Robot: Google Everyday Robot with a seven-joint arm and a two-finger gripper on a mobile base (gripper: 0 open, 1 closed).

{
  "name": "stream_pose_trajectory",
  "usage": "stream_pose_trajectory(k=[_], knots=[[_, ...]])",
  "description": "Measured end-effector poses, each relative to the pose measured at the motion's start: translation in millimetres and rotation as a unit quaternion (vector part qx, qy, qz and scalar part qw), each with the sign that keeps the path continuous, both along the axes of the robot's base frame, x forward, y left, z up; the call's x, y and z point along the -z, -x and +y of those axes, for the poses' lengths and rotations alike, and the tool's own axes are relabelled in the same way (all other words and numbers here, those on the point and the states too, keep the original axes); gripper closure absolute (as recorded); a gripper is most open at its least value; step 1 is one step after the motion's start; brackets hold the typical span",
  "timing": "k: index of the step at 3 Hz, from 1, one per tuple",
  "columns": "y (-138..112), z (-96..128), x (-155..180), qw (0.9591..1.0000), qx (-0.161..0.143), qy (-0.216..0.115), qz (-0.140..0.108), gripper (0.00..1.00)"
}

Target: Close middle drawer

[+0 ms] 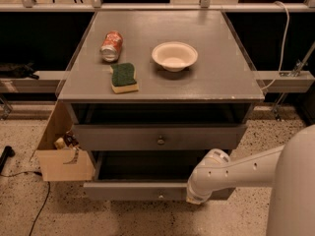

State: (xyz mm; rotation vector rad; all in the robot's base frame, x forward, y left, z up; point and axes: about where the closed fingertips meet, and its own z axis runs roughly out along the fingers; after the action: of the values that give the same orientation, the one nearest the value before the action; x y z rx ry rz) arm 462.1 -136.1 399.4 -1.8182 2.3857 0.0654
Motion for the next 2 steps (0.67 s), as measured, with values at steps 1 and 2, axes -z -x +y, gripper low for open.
stream_pose_trajectory(k=[1, 2], knots=[[0.0, 0.0, 0.0, 1.0, 0.0, 0.0, 0.0, 0.6], [0.0, 0.0, 0.0, 1.0, 0.0, 0.0, 0.0, 0.37]])
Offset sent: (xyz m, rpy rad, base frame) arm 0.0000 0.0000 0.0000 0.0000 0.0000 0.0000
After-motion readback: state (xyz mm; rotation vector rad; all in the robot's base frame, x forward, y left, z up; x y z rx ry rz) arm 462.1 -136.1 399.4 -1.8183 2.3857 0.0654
